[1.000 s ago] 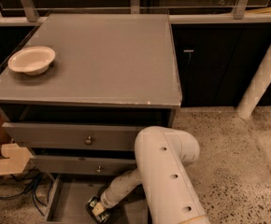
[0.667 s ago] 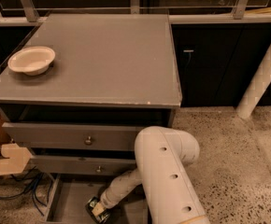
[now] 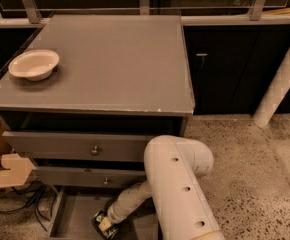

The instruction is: Place green can into bottom drawer

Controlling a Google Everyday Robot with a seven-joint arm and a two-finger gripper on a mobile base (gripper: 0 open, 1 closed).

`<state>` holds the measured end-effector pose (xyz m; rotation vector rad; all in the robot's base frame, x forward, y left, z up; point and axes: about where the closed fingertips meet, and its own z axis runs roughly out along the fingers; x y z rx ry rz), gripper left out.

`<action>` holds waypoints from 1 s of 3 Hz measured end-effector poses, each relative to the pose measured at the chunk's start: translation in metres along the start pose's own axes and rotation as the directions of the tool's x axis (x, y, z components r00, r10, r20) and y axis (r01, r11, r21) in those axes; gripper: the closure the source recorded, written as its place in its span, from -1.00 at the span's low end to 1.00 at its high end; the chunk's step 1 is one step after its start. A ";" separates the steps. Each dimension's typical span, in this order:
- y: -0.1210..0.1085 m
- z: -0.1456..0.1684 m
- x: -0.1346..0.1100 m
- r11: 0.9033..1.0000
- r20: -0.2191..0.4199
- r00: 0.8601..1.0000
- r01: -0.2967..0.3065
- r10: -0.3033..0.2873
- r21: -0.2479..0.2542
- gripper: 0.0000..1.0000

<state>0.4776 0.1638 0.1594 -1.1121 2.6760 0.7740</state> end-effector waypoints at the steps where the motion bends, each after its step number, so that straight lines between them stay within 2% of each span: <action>1: 0.000 0.000 0.000 1.000 0.000 1.000 0.000 0.000 0.000 -0.63; 2: 0.000 0.000 0.000 1.000 0.000 1.000 0.000 0.000 0.000 -1.00; 3: 0.000 0.000 0.000 1.000 0.000 1.000 0.000 0.000 0.000 -1.00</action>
Offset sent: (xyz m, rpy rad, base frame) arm 0.0000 0.0000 0.0000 0.0000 0.0000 0.0000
